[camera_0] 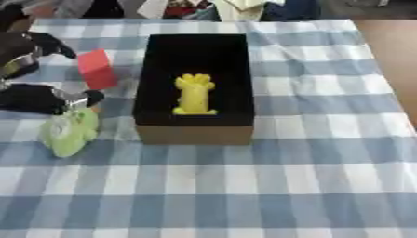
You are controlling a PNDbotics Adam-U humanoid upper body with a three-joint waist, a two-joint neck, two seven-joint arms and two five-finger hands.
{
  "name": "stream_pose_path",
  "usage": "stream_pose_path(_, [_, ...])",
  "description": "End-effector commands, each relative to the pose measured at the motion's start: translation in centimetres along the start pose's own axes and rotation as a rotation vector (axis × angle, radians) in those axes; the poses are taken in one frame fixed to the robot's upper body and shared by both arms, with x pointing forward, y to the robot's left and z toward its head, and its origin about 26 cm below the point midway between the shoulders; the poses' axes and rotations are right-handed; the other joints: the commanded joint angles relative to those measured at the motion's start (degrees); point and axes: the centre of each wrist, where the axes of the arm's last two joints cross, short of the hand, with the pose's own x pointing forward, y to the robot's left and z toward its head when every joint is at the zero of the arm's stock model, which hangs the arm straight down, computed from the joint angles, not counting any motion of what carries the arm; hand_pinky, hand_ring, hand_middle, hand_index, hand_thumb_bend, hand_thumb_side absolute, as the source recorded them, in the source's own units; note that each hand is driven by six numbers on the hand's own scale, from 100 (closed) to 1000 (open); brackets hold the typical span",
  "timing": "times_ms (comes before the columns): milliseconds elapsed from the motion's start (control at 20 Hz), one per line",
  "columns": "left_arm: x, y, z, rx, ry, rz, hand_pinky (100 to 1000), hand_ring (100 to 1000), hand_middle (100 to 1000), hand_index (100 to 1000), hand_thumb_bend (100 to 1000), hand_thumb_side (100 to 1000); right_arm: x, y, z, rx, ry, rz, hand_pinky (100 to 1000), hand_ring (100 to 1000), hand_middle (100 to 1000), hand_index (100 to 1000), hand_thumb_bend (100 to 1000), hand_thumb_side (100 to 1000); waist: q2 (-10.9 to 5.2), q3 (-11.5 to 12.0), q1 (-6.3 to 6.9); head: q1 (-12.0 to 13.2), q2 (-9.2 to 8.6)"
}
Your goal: Pick up objects on the table and place them in the box.
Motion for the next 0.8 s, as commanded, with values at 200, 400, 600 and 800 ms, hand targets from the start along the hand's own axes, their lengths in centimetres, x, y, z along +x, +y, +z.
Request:
stream_pose_path(200, [-0.5, 0.2, 0.6, -0.086, 0.025, -0.035, 875, 937, 880, 908, 542, 714, 0.7, -0.8, -0.6, -0.008, -0.029, 0.033, 917, 918, 895, 882, 280, 936, -1.09, 0.03, 0.05, 0.57, -0.75])
stream_pose_path(400, [-0.5, -0.5, 0.5, -0.141, 0.038, -0.008, 868, 939, 894, 933, 488, 651, 0.6, -0.8, -0.4, -0.013, -0.019, 0.034, 917, 916, 894, 881, 283, 938, -1.09, -0.14, 0.06, 0.82, -0.99])
stream_pose_path(600, [-0.6, -1.1, 0.5, -0.179, 0.051, 0.035, 856, 936, 898, 948, 473, 602, 0.5, -0.9, -0.3, -0.019, -0.011, 0.036, 917, 915, 893, 877, 285, 938, -1.05, -0.30, 0.14, 1.04, -1.21])
stream_pose_path(800, [-0.7, -1.3, 0.4, -0.185, 0.064, 0.060, 860, 935, 893, 955, 466, 585, 0.5, -0.8, -0.2, -0.022, -0.003, 0.037, 917, 914, 892, 874, 285, 942, -0.96, -0.33, 0.22, 1.16, -1.19])
